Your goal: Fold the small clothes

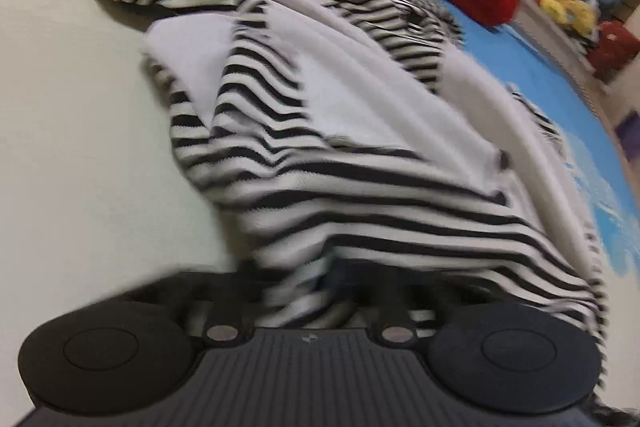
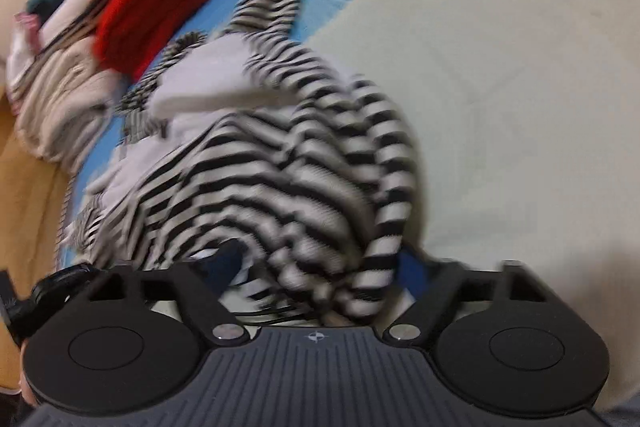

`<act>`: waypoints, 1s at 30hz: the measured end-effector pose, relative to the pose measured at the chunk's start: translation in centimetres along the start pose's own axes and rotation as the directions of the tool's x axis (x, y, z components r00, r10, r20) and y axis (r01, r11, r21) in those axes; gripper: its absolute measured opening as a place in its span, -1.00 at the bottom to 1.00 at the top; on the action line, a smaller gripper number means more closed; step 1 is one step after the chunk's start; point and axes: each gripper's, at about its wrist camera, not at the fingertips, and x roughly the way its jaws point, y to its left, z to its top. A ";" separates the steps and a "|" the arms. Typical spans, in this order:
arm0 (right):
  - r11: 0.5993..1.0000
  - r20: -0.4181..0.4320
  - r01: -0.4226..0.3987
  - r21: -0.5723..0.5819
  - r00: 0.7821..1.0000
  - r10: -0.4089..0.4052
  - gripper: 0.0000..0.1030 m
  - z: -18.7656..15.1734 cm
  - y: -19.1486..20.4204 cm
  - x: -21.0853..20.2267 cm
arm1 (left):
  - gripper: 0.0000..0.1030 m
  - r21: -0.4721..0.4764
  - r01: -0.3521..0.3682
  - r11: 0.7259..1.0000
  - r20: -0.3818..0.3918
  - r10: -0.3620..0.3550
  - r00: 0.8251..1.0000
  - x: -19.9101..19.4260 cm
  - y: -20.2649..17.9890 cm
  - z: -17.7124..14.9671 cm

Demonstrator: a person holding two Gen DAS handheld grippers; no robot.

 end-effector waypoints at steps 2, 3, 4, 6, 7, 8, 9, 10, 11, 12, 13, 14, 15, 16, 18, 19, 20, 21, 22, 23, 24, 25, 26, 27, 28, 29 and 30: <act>0.998 0.021 0.004 -0.066 1.000 -0.002 -0.64 -0.2 1.4 -0.6 | -0.88 0.028 0.012 1.000 0.000 -0.012 1.000 -2.4 0.1 -0.1; 0.997 0.039 0.000 -0.083 0.999 0.004 -0.66 -0.1 1.8 -1.4 | -0.88 0.061 0.018 0.998 0.010 -0.018 1.000 -3.9 0.1 -0.2; 0.996 0.059 -0.014 -0.090 0.998 0.019 -0.68 0.0 2.2 -2.5 | -0.88 0.095 0.027 0.995 0.013 -0.028 1.000 -5.8 0.4 -0.5; 0.992 0.081 -0.051 -0.119 0.995 0.061 -0.69 -0.3 2.6 -5.1 | -0.88 0.154 0.052 0.987 0.017 -0.055 0.998 -9.3 1.4 -1.4; 0.988 0.071 -0.066 -0.142 0.995 0.077 -0.69 -0.7 2.9 -6.6 | -0.88 0.189 0.046 0.981 0.018 -0.050 0.999 -11.1 2.1 -2.1; 0.983 0.057 -0.083 -0.165 0.994 0.093 -0.69 -1.1 3.2 -7.8 | -0.88 0.220 0.037 0.975 0.016 -0.041 0.999 -12.3 2.7 -2.7; 0.976 0.035 -0.098 -0.193 0.994 0.107 -0.69 -1.7 3.4 -8.8 | -0.88 0.246 0.021 0.969 0.010 -0.025 1.000 -13.1 3.2 -3.5; 0.968 0.004 -0.107 -0.227 0.994 0.110 -0.70 -2.7 3.9 -9.5 | -0.88 0.266 0.000 0.964 -0.005 0.002 1.000 -13.5 4.0 -4.4; 0.962 -0.023 -0.107 -0.251 0.994 0.105 -0.69 -3.6 4.2 -9.7 | -0.88 0.291 -0.026 0.956 -0.020 0.033 0.999 -13.6 4.5 -5.3; 0.956 -0.059 -0.097 -0.277 0.995 0.084 -0.69 -4.7 4.7 -9.6 | -0.88 0.308 -0.049 0.950 -0.030 0.061 0.998 -13.4 5.1 -6.1; 0.949 -0.083 -0.080 -0.304 0.995 0.057 -0.69 -5.7 5.0 -9.1 | -0.87 0.316 -0.070 0.946 -0.052 0.091 0.995 -12.8 5.6 -7.0; 0.944 -0.097 -0.062 -0.324 0.995 0.032 -0.69 -6.7 5.1 -8.5 | -0.86 0.328 -0.091 0.940 -0.072 0.121 0.990 -12.0 6.1 -7.7; 0.944 -0.115 -0.036 -0.327 0.993 -0.002 -0.61 -7.5 4.9 -7.6 | -0.73 0.343 -0.112 0.933 -0.084 0.149 0.985 -11.6 6.4 -8.4; 0.949 -0.134 -0.003 -0.317 0.990 -0.041 -0.39 -7.9 4.5 -7.2 | -0.48 0.350 -0.151 0.924 -0.087 0.192 0.977 -11.0 6.6 -9.0; 0.952 -0.162 0.043 -0.304 0.982 -0.096 0.01 -7.8 4.2 -6.9 | 0.09 0.360 -0.201 0.911 -0.069 0.241 0.968 -10.9 6.9 -9.2; 0.954 -0.163 0.035 -0.298 0.983 -0.087 0.13 -7.3 4.1 -7.5 | 0.54 0.358 -0.229 0.905 -0.047 0.262 0.964 -11.2 6.8 -9.2; 0.957 -0.147 0.022 -0.289 0.987 -0.067 0.16 -6.5 3.9 -8.4 | 0.70 0.354 -0.255 0.900 -0.014 0.278 0.961 -11.9 7.0 -9.1; 0.961 -0.119 0.013 -0.277 0.992 -0.047 0.25 -5.2 3.8 -9.4 | 0.80 0.347 -0.260 0.901 0.023 0.269 0.963 -12.7 7.3 -8.7; 0.965 -0.081 0.014 -0.263 0.996 -0.036 0.36 -3.6 3.7 -10.2 | 0.80 0.340 -0.245 0.908 0.056 0.241 0.969 -13.7 7.4 -8.4; 0.970 -0.036 0.018 -0.244 0.999 -0.027 0.40 -2.3 3.5 -11.0 | 0.80 0.329 -0.222 0.918 0.083 0.206 0.975 -14.5 7.4 -7.7; 0.976 0.023 0.018 -0.216 1.000 -0.013 0.45 0.2 3.6 -11.6 | 0.81 0.310 -0.203 0.929 0.107 0.178 0.978 -15.0 7.3 -6.8; 0.982 0.072 0.020 -0.187 0.997 -0.007 0.48 2.5 3.8 -11.7 | 0.82 0.289 -0.184 0.940 0.132 0.151 0.980 -15.1 6.8 -5.8; 0.987 0.120 0.017 -0.161 0.993 0.003 0.49 5.1 4.0 -11.3 | 0.84 0.269 -0.160 0.950 0.159 0.120 0.980 -15.1 6.4 -4.7; 0.990 0.167 0.009 -0.143 0.986 0.015 0.50 7.7 3.8 -10.6 | 0.97 0.256 -0.150 0.955 0.177 0.107 0.978 -14.3 5.4 -3.6; 0.993 0.208 0.006 -0.121 0.978 0.020 0.50 10.1 3.7 -9.4 | 0.99 0.242 -0.147 0.959 0.200 0.099 0.975 -13.6 4.8 -2.7; 0.995 0.239 0.004 -0.096 0.971 0.019 0.50 12.6 3.8 -7.9 | 0.99 0.232 -0.142 0.962 0.229 0.088 0.970 -12.5 4.1 -1.7; 0.997 0.258 0.005 -0.074 0.966 0.014 0.50 15.1 3.7 -5.9 | 0.99 0.223 -0.138 0.965 0.234 0.085 0.968 -10.8 3.5 -0.3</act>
